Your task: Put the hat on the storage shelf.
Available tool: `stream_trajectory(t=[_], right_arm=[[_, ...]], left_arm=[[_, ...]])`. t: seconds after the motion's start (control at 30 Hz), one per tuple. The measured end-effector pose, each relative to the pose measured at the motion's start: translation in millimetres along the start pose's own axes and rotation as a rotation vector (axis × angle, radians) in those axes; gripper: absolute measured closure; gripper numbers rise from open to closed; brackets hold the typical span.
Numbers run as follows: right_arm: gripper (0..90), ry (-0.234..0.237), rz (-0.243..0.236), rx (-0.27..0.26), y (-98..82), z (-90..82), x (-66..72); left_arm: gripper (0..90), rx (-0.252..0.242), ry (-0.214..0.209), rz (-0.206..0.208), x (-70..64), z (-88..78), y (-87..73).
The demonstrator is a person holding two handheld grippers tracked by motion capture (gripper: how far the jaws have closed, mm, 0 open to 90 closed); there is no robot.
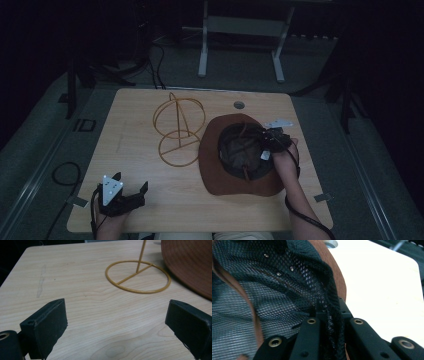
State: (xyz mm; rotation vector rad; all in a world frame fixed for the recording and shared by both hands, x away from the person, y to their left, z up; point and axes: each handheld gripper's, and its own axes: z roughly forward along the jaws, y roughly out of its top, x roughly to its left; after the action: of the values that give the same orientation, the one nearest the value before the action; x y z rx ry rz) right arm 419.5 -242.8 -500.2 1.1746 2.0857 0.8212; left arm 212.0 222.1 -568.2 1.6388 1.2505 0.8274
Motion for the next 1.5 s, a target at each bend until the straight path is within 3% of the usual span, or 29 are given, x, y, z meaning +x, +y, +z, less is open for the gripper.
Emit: stream_trajectory(t=[0.17, 0.37, 0.6, 0.7, 0.83, 1.17, 1.5], right_arm=[[84.8, 0.025, 0.038, -0.033, 0.3, -15.8, -7.6], [84.7, 0.035, 0.058, -0.093, 2.6, -44.4, -15.6], [84.6, 0.053, 0.088, -0.138, -3.3, -63.4, -21.4], [84.5, 0.046, 0.099, -0.151, -5.3, -66.9, -22.5], [84.6, 0.023, 0.131, -0.175, -10.2, -75.0, -26.0], [84.6, 0.018, 0.159, -0.179, -17.0, -80.9, -26.5], [84.5, 0.020, 0.163, -0.180, -18.4, -85.9, -25.1]], left_arm=[[4.4, 0.025, -0.043, -0.010, -8.5, 2.5, 4.9], [5.0, 0.048, -0.108, 0.013, -26.4, 7.7, 16.9], [6.3, 0.062, -0.212, 0.056, -49.9, 13.9, 26.8], [6.9, 0.068, -0.231, 0.070, -56.4, 16.8, 30.4], [9.0, 0.065, -0.288, 0.068, -69.7, 24.9, 41.9], [9.0, 0.066, -0.369, 0.181, -117.7, 48.4, 84.1], [9.0, 0.066, -0.434, 0.201, -151.1, 70.3, 119.6]])
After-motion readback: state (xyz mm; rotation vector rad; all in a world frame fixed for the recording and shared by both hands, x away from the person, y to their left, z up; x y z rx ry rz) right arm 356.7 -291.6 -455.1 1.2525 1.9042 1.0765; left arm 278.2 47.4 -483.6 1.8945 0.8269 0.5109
